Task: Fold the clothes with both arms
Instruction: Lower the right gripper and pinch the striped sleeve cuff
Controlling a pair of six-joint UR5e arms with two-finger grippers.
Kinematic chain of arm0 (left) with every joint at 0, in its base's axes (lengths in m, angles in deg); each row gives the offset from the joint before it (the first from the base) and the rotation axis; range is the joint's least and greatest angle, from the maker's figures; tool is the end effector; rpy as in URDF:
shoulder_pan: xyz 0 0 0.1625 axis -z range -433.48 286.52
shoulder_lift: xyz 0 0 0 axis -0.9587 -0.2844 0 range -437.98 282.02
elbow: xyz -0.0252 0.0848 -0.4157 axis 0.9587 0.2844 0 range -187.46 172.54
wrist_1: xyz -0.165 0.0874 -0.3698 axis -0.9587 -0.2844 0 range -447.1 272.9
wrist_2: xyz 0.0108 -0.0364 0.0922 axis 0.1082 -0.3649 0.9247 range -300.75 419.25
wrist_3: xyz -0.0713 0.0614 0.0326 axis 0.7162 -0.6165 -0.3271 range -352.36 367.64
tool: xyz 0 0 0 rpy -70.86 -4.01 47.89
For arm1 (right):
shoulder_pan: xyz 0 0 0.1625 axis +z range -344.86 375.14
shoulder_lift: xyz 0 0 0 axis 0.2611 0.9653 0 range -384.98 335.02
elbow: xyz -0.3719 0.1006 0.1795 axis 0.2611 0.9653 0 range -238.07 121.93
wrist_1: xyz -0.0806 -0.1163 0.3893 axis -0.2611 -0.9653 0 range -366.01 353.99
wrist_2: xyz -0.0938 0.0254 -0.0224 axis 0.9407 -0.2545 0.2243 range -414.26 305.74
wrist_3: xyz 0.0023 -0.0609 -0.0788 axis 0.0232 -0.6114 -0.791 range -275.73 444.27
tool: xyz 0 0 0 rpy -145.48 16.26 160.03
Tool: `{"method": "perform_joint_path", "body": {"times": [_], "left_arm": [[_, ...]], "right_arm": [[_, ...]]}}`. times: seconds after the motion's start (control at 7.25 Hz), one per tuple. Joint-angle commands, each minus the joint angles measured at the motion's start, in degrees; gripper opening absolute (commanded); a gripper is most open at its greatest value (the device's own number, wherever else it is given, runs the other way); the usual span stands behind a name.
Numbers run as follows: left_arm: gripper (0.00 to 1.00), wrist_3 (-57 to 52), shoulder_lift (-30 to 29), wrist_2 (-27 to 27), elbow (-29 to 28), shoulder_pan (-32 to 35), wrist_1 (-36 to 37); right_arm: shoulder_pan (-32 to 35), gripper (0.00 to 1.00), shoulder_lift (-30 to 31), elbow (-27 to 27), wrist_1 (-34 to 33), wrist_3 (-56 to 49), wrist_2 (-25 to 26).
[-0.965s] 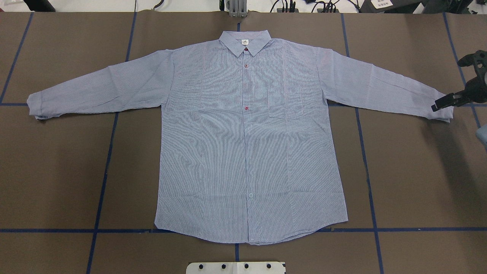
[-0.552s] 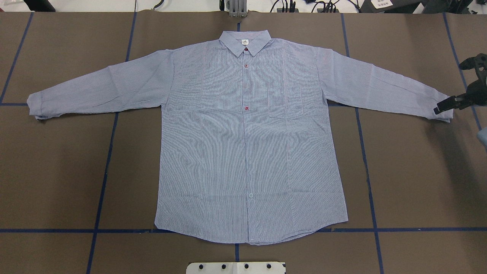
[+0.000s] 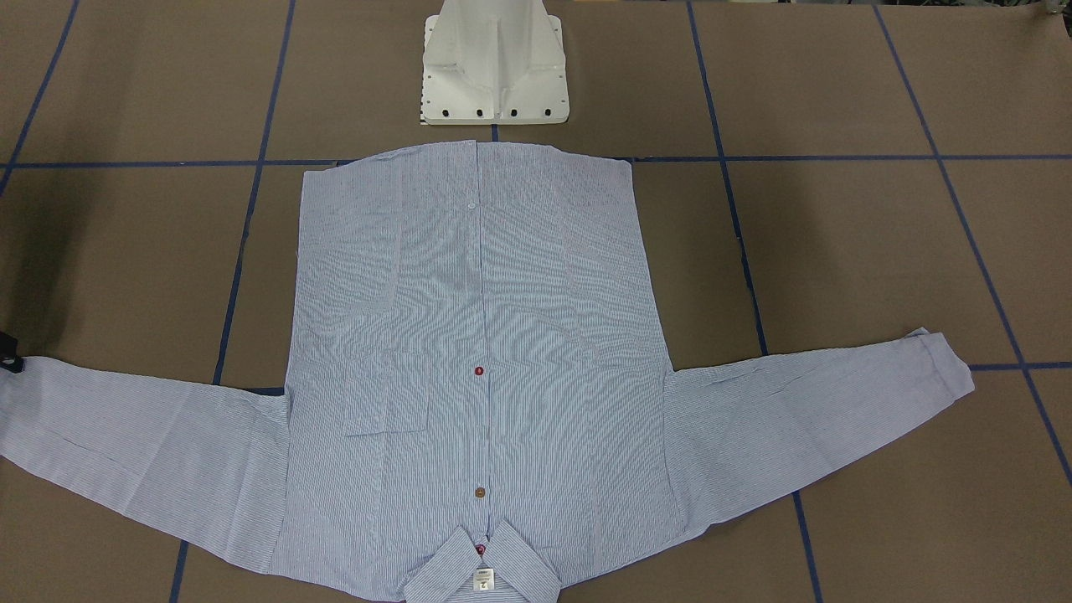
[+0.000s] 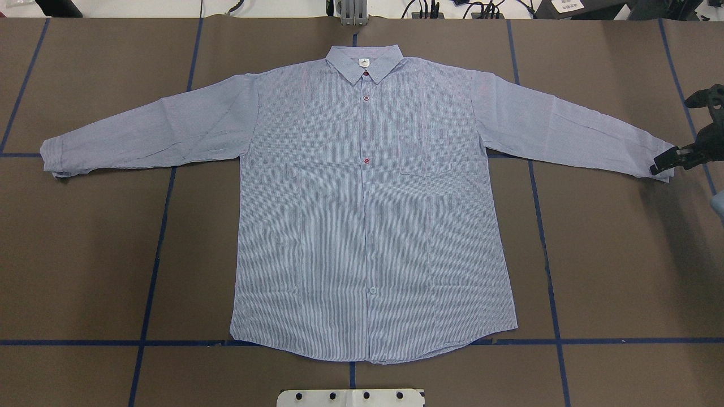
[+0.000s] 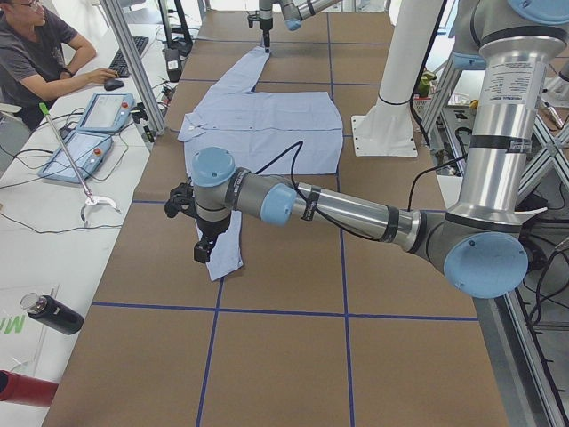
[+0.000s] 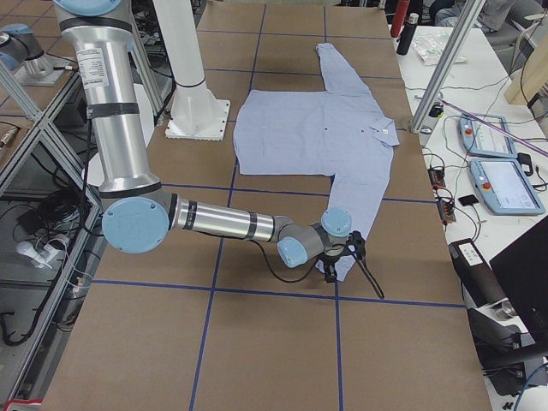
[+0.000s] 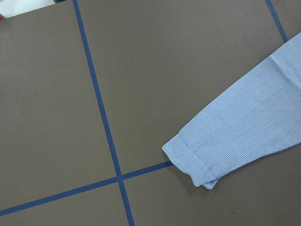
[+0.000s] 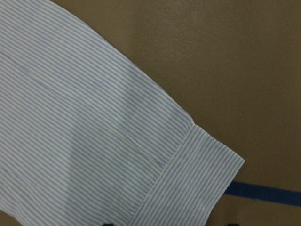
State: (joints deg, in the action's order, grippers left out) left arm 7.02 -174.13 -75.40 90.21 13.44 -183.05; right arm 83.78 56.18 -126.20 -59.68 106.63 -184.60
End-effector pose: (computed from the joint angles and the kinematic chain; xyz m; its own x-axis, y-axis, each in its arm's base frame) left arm -0.0340 -0.5468 0.5244 0.6970 0.2857 -0.6577 -0.0582 0.9367 0.3453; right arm -0.1431 -0.5550 0.7012 0.6974 -0.1520 0.7003 0.0749 0.9873 0.1398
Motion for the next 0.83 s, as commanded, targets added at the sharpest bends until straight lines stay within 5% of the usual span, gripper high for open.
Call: {"method": "perform_joint_path", "body": {"times": [0.0, 0.41, 0.69], "left_arm": [[1.00, 0.0, -0.4, 0.0, 0.1, 0.0, 0.0], [1.00, 0.2, -0.5, 0.0, 0.0, 0.0, 0.1], [1.00, 0.2, -0.9, 0.1, -0.2, 0.0, 0.0]], "right_arm": [[0.1, 0.66, 0.0, 0.0, -0.3, 0.0, 0.0], [0.2, 0.21, -0.2, -0.1, -0.3, 0.1, -0.1], [2.1, 0.07, -1.2, -0.8, -0.3, 0.1, -1.9]]}}
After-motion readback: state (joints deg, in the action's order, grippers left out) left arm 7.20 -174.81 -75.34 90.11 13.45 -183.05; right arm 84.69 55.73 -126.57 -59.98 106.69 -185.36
